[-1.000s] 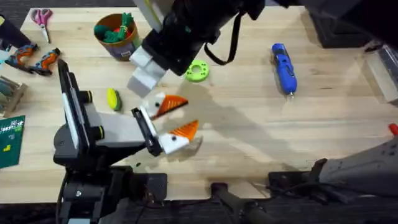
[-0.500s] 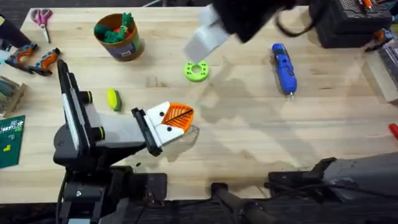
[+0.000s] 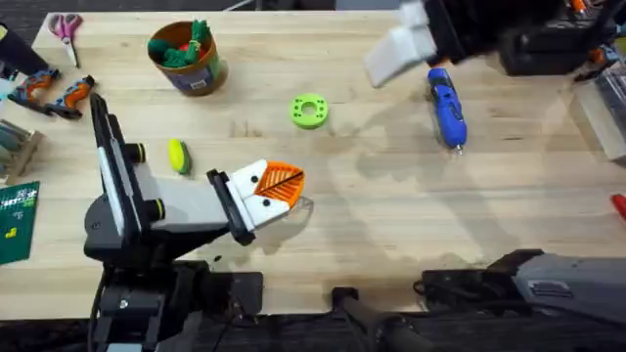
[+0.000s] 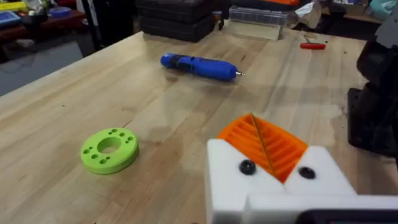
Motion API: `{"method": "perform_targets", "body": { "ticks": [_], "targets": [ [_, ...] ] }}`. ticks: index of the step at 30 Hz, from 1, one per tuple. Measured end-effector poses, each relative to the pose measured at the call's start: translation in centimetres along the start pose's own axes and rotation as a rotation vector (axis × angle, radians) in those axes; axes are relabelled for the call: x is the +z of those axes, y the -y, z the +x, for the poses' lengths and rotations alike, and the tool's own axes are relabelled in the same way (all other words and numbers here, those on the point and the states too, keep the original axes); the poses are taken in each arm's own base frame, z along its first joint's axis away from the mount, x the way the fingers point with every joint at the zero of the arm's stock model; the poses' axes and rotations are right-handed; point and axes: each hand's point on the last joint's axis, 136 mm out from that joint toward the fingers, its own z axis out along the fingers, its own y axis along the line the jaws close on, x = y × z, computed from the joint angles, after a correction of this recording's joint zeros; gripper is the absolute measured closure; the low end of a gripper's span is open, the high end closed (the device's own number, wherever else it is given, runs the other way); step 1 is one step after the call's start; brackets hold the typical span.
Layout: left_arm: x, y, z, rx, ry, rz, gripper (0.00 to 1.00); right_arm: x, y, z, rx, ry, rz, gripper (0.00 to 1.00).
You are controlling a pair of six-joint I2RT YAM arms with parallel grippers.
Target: Pick up the gripper from the table and insert it into the empty holder that is missing its gripper. Then pick up a screw, insert it into the mounting hole, and use the screwdriver to tighten it. Finally, clean up the table by picking up the vegetable and placing it into the bucket.
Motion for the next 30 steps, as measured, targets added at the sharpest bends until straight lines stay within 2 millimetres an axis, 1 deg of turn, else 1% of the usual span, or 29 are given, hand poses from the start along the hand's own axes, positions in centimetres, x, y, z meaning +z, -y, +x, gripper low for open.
{"method": "perform_targets", "body": {
  "ticks": [2,5,8,12,15,19,21,24,30],
  "targets": [
    [0.0,0.0,0.0,0.0,0.0,0.0,0.997,0.5,1.7,1.2,0.052,-0.008,0.023,0.008],
    [0.0,0.0,0.0,0.0,0.0,0.0,0.997,1.1,4.8,3.0,0.154,-0.029,0.064,0.008],
    [0.0,0.0,0.0,0.0,0.0,0.0,0.997,1.5,8.2,4.8,0.258,-0.058,0.107,0.008],
    [0.0,0.0,0.0,0.0,0.0,0.0,0.997,1.4,12.4,5.8,0.325,-0.062,0.155,0.008],
    [0.0,0.0,0.0,0.0,0.0,0.0,0.997,1.5,14.9,5.2,0.319,-0.027,0.184,0.008],
    [0.0,0.0,0.0,0.0,0.0,0.0,0.997,2.4,17.4,4.3,0.257,-0.01,0.207,0.008],
    [0.0,0.0,0.0,0.0,0.0,0.0,0.997,3.3,18.4,3.9,0.216,-0.017,0.213,0.008],
    [0.0,0.0,0.0,0.0,0.0,0.0,0.997,5.1,20.0,3.3,0.166,-0.035,0.226,0.008],
    [0.0,0.0,0.0,0.0,0.0,0.0,0.997,8.5,22.2,1.7,0.144,-0.027,0.234,0.008]
  ]
}}
